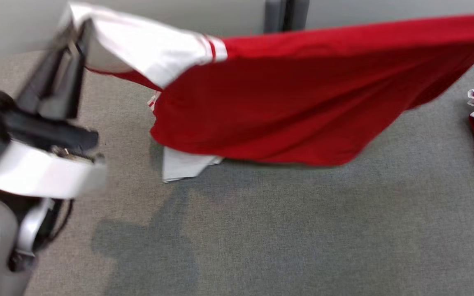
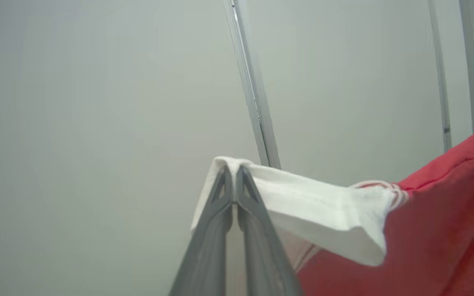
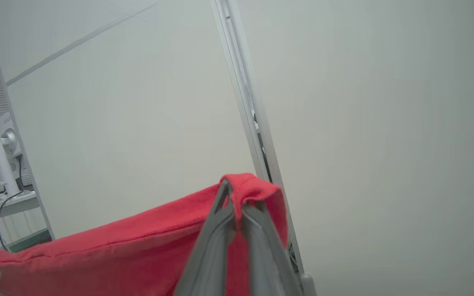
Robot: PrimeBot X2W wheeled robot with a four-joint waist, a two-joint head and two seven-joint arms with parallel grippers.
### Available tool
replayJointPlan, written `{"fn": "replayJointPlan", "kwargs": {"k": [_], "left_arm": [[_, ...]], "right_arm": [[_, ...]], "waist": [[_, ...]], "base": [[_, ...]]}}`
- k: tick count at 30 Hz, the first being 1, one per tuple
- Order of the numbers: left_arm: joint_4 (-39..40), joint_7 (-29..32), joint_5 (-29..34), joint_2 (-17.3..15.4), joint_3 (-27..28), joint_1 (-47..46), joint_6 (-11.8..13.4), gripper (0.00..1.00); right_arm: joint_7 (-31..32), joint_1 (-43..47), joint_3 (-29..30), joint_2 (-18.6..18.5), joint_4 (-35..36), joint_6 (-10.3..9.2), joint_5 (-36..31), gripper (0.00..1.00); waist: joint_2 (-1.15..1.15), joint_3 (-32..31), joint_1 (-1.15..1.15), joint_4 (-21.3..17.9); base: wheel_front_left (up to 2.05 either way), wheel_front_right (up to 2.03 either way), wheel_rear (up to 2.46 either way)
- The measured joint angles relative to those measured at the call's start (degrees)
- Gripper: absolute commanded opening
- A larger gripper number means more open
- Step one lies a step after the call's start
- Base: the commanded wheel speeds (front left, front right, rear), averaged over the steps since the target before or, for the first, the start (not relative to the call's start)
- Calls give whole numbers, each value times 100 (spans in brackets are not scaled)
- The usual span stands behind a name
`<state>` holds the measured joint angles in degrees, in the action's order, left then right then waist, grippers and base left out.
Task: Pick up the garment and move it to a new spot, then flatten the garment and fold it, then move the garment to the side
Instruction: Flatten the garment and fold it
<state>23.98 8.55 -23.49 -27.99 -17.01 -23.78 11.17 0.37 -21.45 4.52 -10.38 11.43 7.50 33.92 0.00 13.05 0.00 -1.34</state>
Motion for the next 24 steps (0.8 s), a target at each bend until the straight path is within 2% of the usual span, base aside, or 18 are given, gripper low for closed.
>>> {"fn": "replayJointPlan", "kwargs": {"k": [7,14,19,24], "left_arm": [[302,170,286,-112,253,-1836,-101,0],[62,344,383,-40,138,-2767,-211,0],[-360,405,297,47,-69,-2971,-383,0],[-1006,349,176,144,-188,-3255,-599,0]], "right_arm": [[254,-861,168,-67,592,0,-11,0],[537,-1023,266,-36,746,0,-80,0],[675,-1041,201,36,520,0,-164,0],[747,-1332,-23,-85,-32,0,-299,0]], "waist": [[0,-194,0,61],[0,-235,0,43],[0,-122,0,37],[0,66,0,34]], "base": [[0,0,0],[0,0,0],[0,0,0],[0,0,0]]}}
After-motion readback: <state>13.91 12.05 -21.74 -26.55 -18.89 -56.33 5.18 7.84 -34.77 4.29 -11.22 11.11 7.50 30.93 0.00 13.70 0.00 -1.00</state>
